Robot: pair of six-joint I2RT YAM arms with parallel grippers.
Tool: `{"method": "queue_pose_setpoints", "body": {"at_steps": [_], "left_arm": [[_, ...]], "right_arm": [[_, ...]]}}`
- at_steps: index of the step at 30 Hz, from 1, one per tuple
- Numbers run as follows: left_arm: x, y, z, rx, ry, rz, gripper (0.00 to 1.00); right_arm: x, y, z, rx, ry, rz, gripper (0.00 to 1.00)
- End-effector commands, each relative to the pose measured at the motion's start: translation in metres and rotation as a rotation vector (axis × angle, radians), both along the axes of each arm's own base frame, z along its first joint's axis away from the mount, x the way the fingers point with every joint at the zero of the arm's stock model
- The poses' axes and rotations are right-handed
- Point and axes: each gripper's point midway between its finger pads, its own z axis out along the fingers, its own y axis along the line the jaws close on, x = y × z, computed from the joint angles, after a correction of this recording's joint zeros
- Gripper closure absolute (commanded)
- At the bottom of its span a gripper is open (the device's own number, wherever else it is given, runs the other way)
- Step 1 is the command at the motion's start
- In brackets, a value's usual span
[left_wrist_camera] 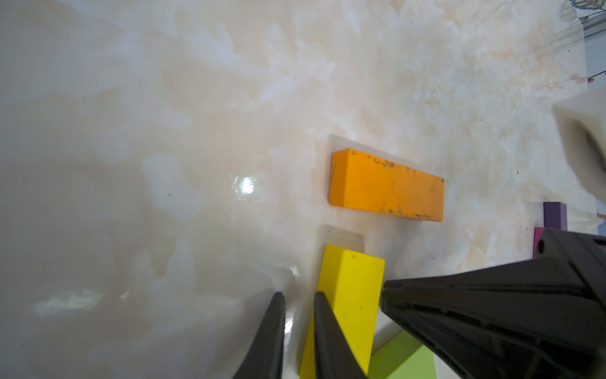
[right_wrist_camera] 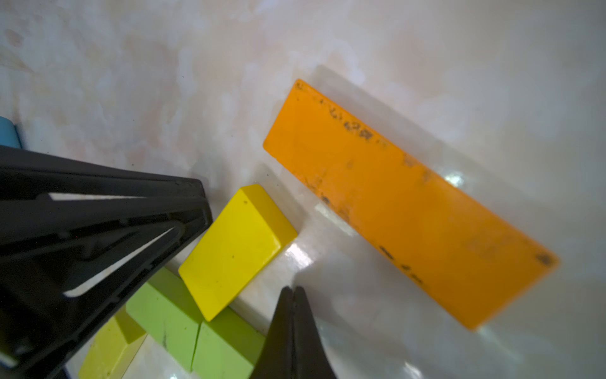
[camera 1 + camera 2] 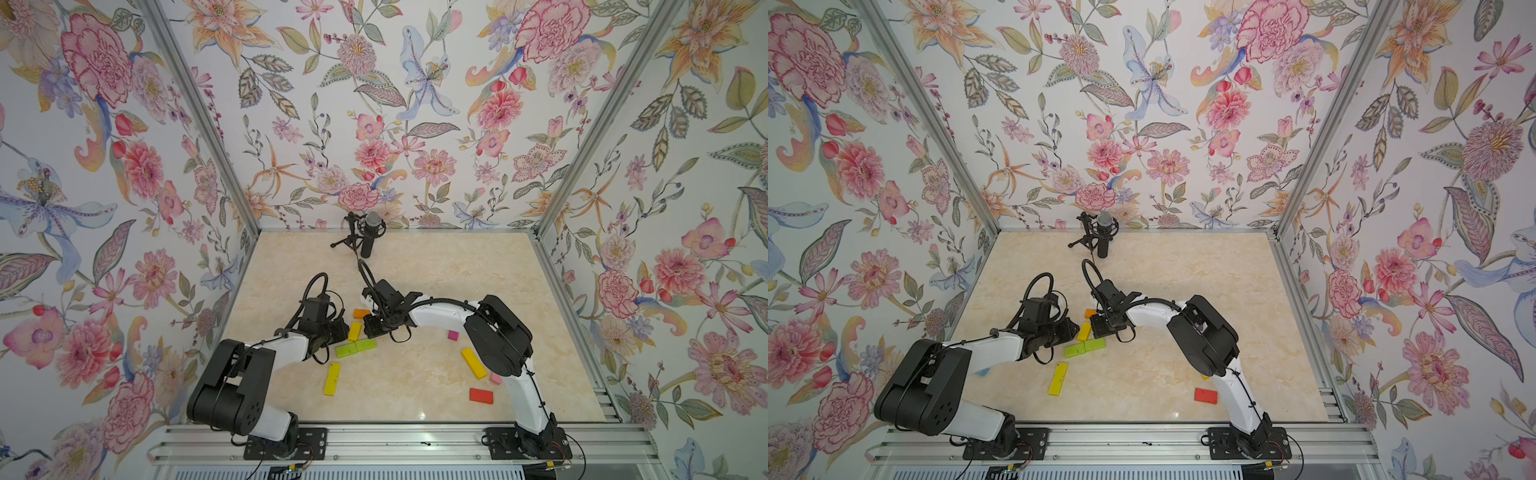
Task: Assemble the letter p with building blocks
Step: Assemble the building block at the center of the board.
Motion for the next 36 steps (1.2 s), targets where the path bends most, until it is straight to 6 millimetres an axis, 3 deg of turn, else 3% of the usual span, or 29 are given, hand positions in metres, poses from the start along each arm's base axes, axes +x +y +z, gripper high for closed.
{"method": "queue_pose_setpoints", "body": {"at_steps": [1,7,19,32,33,36], "left_arm": [[-0.011,0.004,-0.008,0.03,0.048,0.004,0.81],[-0.017,0.003,-0.01,0.019,0.052,0.003,0.85],[-0.017,-0.009,-0.014,-0.007,0.056,-0.011,0.88],[-0.003,-0.012,-0.013,0.012,0.051,-0.027,0.85],[-0.004,-0.012,-0.022,0.021,0.08,-0.028,0.85],[-0.004,-0.013,-0.024,0.019,0.085,-0.032,0.85]], "right_arm": [[-0.007,0.004,-0.003,0.005,0.023,-0.002,0.96],[-0.009,0.017,-0.008,0.021,0.033,0.003,0.96],[0.009,0.016,-0.007,0.038,0.03,-0.015,0.96],[-0.006,0.014,-0.012,0.024,0.049,0.002,0.96],[-0.006,0.013,-0.013,0.022,0.049,0.001,0.96],[-0.006,0.014,-0.012,0.023,0.048,0.002,0.96]]}}
